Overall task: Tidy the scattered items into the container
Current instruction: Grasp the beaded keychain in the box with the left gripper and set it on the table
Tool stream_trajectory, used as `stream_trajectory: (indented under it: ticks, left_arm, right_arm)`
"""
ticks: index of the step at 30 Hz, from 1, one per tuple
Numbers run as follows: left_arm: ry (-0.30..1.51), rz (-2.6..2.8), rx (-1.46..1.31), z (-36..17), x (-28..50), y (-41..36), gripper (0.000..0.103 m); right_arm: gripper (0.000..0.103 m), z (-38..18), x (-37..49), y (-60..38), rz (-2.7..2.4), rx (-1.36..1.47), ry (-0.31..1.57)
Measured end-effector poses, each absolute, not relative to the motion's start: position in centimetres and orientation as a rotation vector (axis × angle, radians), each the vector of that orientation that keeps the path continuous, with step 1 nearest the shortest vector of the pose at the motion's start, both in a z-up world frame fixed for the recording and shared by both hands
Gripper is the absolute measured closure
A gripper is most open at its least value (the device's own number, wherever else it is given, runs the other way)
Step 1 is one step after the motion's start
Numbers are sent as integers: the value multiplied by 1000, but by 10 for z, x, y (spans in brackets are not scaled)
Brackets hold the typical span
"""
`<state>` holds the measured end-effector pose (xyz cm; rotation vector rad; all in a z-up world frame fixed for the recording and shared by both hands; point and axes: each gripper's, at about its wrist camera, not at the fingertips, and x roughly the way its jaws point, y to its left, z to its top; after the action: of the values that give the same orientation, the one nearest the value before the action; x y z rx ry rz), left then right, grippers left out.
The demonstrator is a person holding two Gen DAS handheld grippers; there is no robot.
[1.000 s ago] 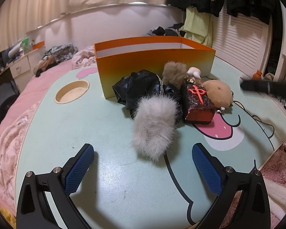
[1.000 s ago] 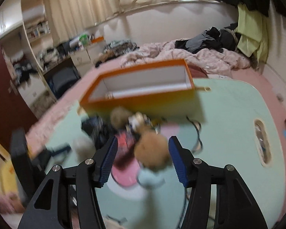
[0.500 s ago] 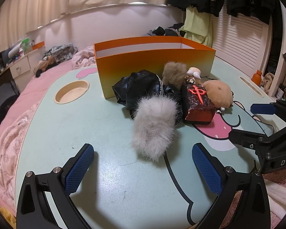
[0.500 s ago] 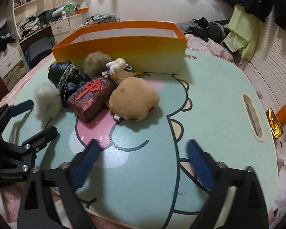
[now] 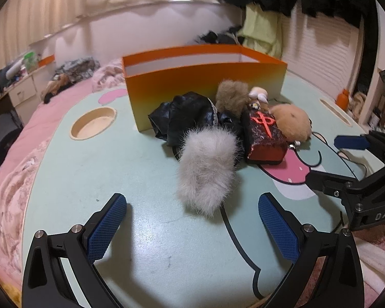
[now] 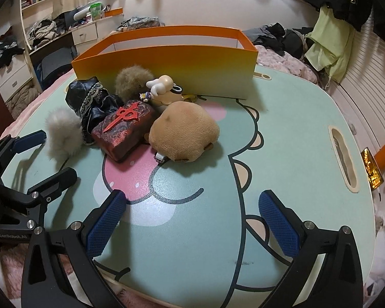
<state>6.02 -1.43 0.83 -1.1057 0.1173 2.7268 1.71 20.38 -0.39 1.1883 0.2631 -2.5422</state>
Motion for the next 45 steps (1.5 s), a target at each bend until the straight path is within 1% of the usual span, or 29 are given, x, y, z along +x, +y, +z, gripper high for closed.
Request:
stream_trajectory:
  ticks: [1, 4, 6, 9, 11, 12, 15, 17, 18, 19, 21, 23, 26, 28, 30, 31, 38, 39, 40, 41, 43, 45]
  left_arm:
    - [104, 2733, -1090, 16, 59, -17, 5]
    - [23, 2818, -923, 57, 58, -31, 5]
    - [9, 2826, -862, 84, 49, -36, 5]
    - [-13, 2820, -894, 113, 19, -39, 6]
    - [-45, 2764, -960, 122, -4, -39, 7]
    - [-63, 2724, -1008, 124, -18, -38, 8]
    - [-70, 2634, -1156, 120, -52, -34, 18]
    - [-21, 2583, -1257, 116, -75, -29, 22]
    - [17, 2568, -1301, 112, -84, -27, 26]
    - [58, 2556, -1346, 108, -92, -25, 35]
    - [127, 2534, -1436, 100, -106, -22, 45]
    - [178, 2498, -1507, 92, -117, -19, 47]
    - [247, 2473, -1603, 82, -133, -17, 56]
    - [288, 2458, -1644, 76, -141, -14, 68]
    - [306, 2439, -1683, 69, -147, -13, 75]
    - [317, 2436, -1703, 66, -150, -12, 77]
    - [427, 2446, -1766, 49, -152, -4, 78]
    - [440, 2449, -1765, 49, -151, -3, 81]
    - [447, 2446, -1769, 47, -151, -1, 91]
    - [460, 2447, -1775, 45, -150, -1, 94]
    - [510, 2468, -1760, 43, -151, 1, 96]
    - [519, 2467, -1754, 43, -151, 1, 96]
  right_arm:
    - [0, -4, 17, 204, -2541, 1189, 261]
    - [0, -4, 16, 204, -2541, 1187, 261]
    - [0, -4, 16, 203, -2541, 1186, 260]
    - [0, -4, 15, 202, -2540, 1183, 262]
    - [0, -4, 15, 203, -2538, 1182, 261]
    - [0, -4, 14, 203, -2537, 1180, 261]
    - [0, -4, 15, 203, -2536, 1175, 261]
    - [0, -4, 15, 203, -2536, 1174, 262]
    - [0, -5, 15, 203, -2536, 1173, 262]
    - [0, -5, 15, 203, -2535, 1172, 262]
    - [0, -5, 15, 203, -2535, 1169, 262]
    - [0, -5, 16, 203, -2536, 1167, 262]
    - [0, -5, 16, 203, -2536, 1166, 262]
    - [0, -5, 16, 204, -2535, 1164, 261]
    - [0, -5, 16, 204, -2535, 1161, 261]
    - [0, -5, 16, 204, -2535, 1160, 261]
    - [0, -4, 16, 204, -2535, 1159, 261]
    - [0, -4, 17, 204, -2536, 1158, 262]
    - [0, -4, 17, 203, -2536, 1158, 262]
    - [0, -4, 16, 203, -2536, 1158, 261]
    - [0, -4, 17, 203, -2536, 1158, 262]
    - [0, -4, 17, 203, -2536, 1158, 262]
